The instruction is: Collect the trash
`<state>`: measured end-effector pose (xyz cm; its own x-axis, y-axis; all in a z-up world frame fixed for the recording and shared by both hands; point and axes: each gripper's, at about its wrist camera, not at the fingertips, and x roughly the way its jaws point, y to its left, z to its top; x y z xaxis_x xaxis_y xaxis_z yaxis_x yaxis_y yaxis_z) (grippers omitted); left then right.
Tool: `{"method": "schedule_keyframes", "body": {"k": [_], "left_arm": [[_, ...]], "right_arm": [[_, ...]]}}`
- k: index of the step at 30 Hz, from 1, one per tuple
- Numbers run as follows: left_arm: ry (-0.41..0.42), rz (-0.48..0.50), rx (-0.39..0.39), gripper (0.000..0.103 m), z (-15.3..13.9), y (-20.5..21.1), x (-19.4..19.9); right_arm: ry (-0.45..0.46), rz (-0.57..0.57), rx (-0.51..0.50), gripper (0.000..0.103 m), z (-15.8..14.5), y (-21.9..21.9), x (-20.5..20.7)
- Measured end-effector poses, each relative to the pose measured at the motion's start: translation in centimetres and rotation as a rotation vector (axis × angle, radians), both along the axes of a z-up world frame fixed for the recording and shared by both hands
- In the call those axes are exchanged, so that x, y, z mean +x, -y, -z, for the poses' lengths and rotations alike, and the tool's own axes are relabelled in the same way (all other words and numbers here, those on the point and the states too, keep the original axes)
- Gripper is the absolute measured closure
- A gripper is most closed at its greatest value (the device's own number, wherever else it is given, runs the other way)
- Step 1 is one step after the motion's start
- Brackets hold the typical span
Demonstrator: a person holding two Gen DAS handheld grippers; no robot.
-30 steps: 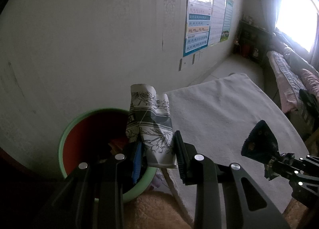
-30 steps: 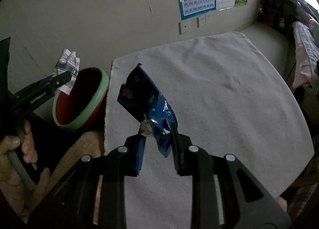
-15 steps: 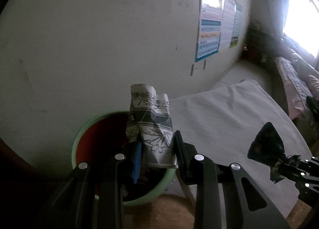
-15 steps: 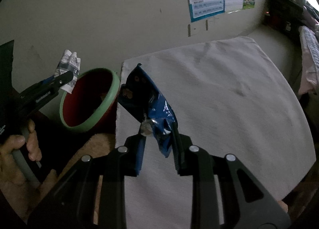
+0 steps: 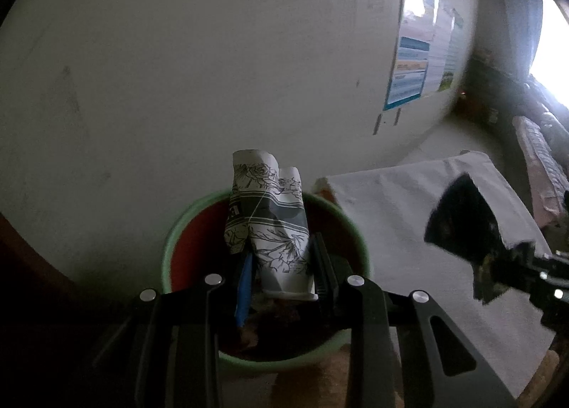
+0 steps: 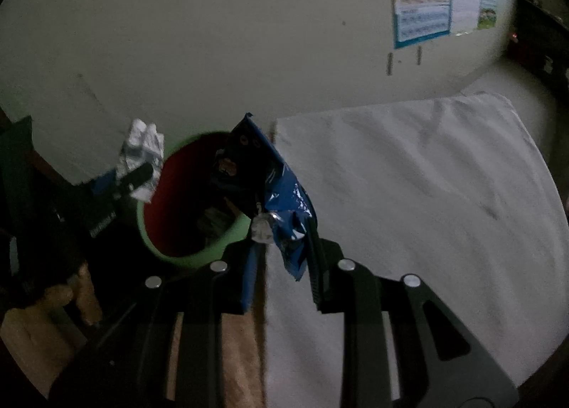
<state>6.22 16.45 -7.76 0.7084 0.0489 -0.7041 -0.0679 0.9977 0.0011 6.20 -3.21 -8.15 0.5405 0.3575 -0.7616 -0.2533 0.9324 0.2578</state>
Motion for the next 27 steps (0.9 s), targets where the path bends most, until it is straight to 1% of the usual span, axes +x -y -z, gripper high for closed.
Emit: {"method": "schedule_keyframes", "body": {"k": [4, 10, 11, 12, 13, 14, 15, 16, 17, 18, 19, 22, 24, 25, 27], "left_arm": [[-0.018, -0.022, -0.011, 0.075, 0.8, -1.4, 0.1], [-0.060, -0.039, -0.022, 0.075, 2.2, -2.8, 1.4], [-0.064, -0.038, -0.021, 0.074, 2.4, -2.9, 1.5], [-0.068, -0.040, -0.015, 0.072, 2.5, -3.0, 1.6], [-0.069, -0.048, -0.006, 0.072, 2.6, -3.1, 1.9], [-0.069, -0.057, -0.001, 0.067, 2.7, -3.3, 2.0], [-0.070, -0.060, -0.001, 0.052, 2.6, -3.3, 2.4], [-0.066, -0.065, -0.009, 0.041, 2.6, -3.5, 2.5], [-0.060, -0.069, -0.012, 0.038, 2.5, -3.5, 2.5], [-0.055, -0.073, -0.012, 0.035, 2.4, -3.5, 2.4], [-0.052, -0.081, -0.007, 0.031, 2.3, -3.4, 2.4], [-0.045, -0.087, -0.009, 0.029, 2.0, -2.8, 2.2], [-0.031, -0.076, -0.009, 0.027, 1.4, -1.9, 1.8], [-0.008, -0.055, -0.002, 0.021, 0.6, -0.8, 1.5], [0.031, -0.023, 0.020, 0.014, -0.6, 0.7, 1.2]], "right_arm": [[-0.013, -0.036, 0.004, 0.079, 0.1, -2.4, 1.7], [-0.070, -0.063, 0.041, 0.079, 1.0, -5.1, 4.9], [-0.072, -0.065, 0.044, 0.076, 0.9, -5.3, 5.5], [-0.072, -0.069, 0.049, 0.067, 0.9, -5.7, 6.0], [-0.069, -0.070, 0.058, 0.063, 0.7, -6.1, 6.5], [-0.063, -0.073, 0.067, 0.061, 0.5, -6.3, 6.8], [-0.057, -0.076, 0.072, 0.057, 0.4, -6.3, 6.9], [-0.049, -0.080, 0.076, 0.053, 0.1, -6.4, 7.0], [-0.038, -0.078, 0.085, 0.044, -0.2, -6.3, 7.1], [-0.026, -0.077, 0.102, 0.040, -0.5, -6.1, 7.0], [-0.018, -0.076, 0.118, 0.040, -0.8, -5.8, 7.0], [-0.004, -0.046, 0.143, 0.040, -1.4, -4.5, 6.4], [0.029, -0.003, 0.152, 0.038, -2.1, -2.6, 5.1], [0.049, 0.020, 0.145, 0.035, -2.5, -1.7, 4.2], [0.104, 0.074, 0.109, 0.027, -3.6, 0.6, 1.9]]}}
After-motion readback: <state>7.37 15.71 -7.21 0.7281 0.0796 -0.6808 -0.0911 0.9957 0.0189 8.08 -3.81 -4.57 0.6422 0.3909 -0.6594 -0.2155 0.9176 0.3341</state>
